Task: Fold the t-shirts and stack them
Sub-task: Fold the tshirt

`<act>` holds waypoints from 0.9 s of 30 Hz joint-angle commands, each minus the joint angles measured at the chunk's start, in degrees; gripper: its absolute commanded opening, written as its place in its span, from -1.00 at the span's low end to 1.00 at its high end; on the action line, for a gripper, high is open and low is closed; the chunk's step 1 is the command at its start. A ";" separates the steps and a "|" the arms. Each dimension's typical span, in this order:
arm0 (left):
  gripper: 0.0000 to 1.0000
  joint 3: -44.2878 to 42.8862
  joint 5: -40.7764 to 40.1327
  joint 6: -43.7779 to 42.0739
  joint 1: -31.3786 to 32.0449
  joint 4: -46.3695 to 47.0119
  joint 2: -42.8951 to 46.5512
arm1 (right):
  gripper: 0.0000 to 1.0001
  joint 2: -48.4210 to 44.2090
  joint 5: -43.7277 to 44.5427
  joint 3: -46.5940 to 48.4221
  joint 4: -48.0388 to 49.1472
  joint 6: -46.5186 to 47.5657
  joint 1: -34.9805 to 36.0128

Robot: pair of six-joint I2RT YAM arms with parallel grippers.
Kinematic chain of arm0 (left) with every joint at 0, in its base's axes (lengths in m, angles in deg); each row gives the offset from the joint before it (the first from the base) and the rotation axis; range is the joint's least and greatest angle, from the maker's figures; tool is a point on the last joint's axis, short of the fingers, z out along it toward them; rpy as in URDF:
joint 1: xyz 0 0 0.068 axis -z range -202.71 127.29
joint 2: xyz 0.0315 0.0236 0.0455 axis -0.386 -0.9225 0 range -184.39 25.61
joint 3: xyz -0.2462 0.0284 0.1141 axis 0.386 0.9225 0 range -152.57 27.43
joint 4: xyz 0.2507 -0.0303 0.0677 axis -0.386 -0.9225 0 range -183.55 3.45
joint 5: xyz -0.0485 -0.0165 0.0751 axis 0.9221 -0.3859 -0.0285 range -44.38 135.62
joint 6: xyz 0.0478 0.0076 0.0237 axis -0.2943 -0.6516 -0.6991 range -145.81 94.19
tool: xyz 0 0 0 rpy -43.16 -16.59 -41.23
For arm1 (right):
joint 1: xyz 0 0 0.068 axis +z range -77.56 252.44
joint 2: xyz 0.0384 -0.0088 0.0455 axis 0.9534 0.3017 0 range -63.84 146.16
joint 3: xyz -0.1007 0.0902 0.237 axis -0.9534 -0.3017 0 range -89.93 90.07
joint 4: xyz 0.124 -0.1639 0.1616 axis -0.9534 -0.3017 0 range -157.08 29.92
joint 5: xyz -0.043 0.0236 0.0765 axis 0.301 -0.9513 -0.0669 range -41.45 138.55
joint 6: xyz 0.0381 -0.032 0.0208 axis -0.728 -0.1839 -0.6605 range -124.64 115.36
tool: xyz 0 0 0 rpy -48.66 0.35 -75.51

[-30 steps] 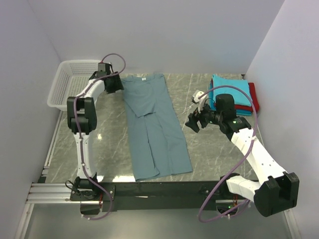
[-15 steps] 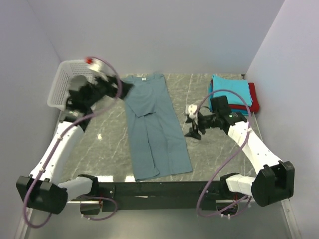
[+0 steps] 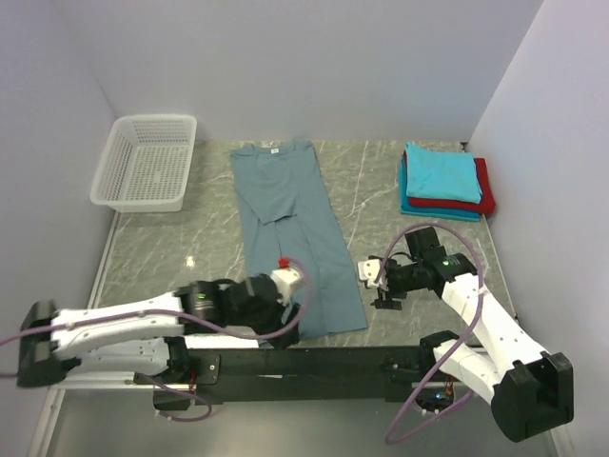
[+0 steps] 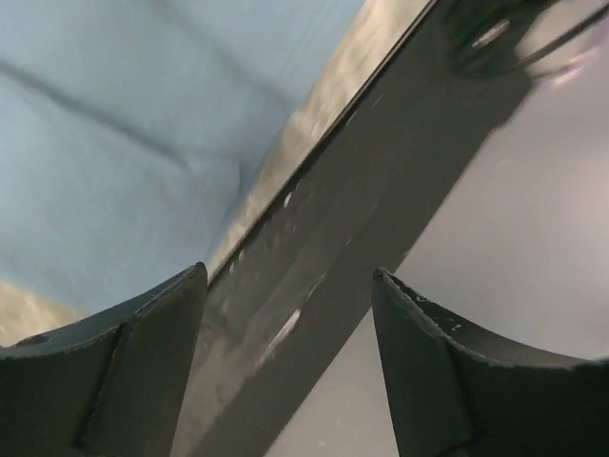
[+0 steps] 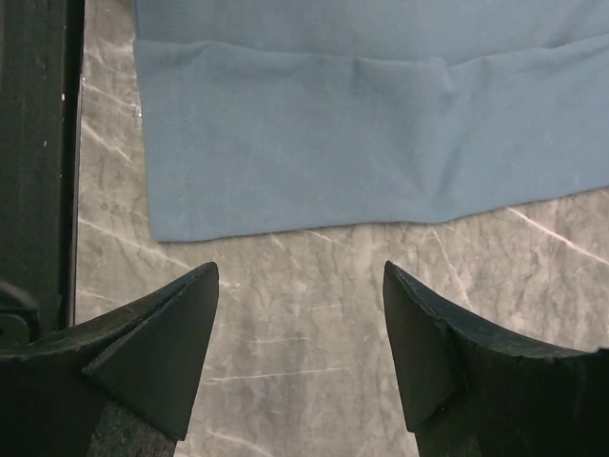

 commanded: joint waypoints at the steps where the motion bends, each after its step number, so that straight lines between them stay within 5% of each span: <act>1: 0.48 -2.99 -11.61 10.34 7.44 -6.99 -9.19 | 0.53 -0.12 -0.27 0.31 -0.21 0.44 0.20; 9: 0.36 -4.67 -22.18 14.39 11.43 -12.98 -21.25 | 0.52 1.55 -0.44 0.84 -3.11 2.80 0.38; 27: 0.07 -1.95 -22.62 15.10 11.34 -8.41 -31.27 | 0.50 -2.13 7.03 -3.02 0.05 -0.53 15.92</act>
